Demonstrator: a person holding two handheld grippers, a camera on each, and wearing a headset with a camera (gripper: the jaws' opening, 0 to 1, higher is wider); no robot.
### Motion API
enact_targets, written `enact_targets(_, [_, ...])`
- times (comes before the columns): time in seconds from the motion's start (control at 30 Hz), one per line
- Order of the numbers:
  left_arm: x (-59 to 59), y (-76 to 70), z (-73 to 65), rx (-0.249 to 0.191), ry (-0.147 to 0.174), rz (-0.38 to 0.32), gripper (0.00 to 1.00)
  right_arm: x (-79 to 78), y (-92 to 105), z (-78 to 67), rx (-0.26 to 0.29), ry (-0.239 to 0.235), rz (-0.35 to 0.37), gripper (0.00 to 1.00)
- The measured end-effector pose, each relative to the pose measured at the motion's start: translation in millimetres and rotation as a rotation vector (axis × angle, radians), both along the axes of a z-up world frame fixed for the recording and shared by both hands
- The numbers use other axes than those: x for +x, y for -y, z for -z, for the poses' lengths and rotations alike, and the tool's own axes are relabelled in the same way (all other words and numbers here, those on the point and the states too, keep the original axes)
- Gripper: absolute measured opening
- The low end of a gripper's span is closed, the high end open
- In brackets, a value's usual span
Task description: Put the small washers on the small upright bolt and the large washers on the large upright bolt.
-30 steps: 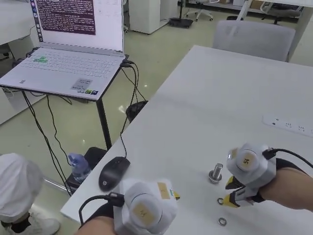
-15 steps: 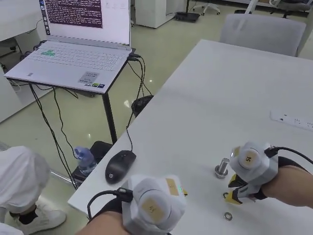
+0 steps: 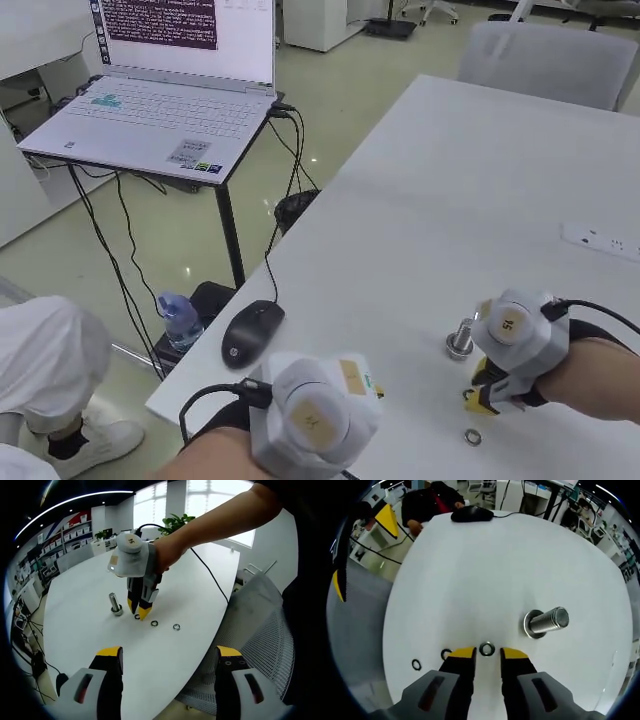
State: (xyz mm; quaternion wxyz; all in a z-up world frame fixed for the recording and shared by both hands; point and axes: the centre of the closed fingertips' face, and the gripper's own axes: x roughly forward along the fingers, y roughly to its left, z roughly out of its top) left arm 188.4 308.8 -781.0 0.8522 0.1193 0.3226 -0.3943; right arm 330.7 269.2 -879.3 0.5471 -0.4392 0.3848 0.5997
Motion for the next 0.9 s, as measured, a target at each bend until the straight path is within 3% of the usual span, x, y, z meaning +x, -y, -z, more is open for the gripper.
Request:
enact_targets(0.17, [-0.1,1.3,-0.3,-0.003,0.000,0.002,0.74,1.9,1.3,0.7,-0.012,0.005,0.008,0.15])
enact_targets(0.9, [-0.4,0.0,-0.8,0.003,-0.007,0.001,0.72,1.8,-0.3,0.1,-0.023,-0.002,0.032,0.16])
